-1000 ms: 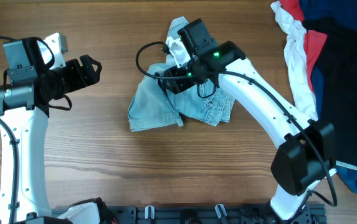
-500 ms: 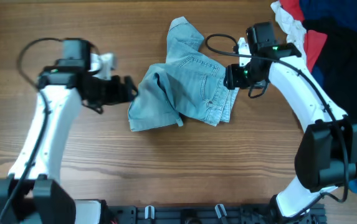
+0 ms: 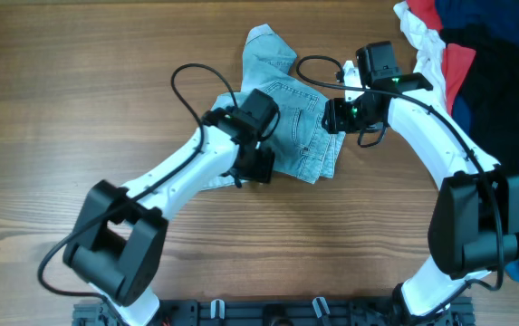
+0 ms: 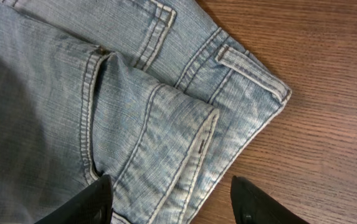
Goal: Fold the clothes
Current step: 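Grasp the shorts' left leg hem with the left gripper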
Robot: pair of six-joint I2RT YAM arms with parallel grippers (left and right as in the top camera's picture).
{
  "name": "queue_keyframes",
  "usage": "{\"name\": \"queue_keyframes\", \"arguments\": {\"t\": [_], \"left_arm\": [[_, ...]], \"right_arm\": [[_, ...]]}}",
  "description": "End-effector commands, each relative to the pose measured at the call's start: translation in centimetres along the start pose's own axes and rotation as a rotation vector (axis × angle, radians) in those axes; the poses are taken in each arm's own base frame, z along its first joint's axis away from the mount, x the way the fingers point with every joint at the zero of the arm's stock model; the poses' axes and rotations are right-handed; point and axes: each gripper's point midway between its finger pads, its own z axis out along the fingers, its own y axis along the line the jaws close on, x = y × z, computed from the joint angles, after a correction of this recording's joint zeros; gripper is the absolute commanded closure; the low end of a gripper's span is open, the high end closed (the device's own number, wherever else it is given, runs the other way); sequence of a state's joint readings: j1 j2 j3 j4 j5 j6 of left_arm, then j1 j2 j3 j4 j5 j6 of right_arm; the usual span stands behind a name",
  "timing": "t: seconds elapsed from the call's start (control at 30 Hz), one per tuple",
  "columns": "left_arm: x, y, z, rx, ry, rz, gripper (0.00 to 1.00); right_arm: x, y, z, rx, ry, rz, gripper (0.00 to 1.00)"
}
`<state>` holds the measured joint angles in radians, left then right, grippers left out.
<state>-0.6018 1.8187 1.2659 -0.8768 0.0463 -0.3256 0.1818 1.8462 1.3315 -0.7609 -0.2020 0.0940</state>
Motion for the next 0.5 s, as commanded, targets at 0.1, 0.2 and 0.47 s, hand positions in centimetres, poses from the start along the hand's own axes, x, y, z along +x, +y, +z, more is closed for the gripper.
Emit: {"name": "queue_keyframes", "arguments": {"t": [0.1, 0.2, 0.47], "left_arm": [[-0.8, 1.8, 2.6, -0.147, -0.024, -0.008, 0.66], [-1.0, 3.2, 2.4, -0.227, -0.042, -0.006, 0.96], [-0.9, 17.3, -6.0, -0.831, -0.073, -0.076, 0.96]], "right_arm": [[0.1, 0.3, 0.6, -0.016, 0.008, 0.009, 0.39], [0.0, 0.3, 0.6, -0.017, 0.002, 0.007, 0.39], [-0.2, 1.2, 0.6, -0.07, -0.003, 0.01, 0.49]]}}
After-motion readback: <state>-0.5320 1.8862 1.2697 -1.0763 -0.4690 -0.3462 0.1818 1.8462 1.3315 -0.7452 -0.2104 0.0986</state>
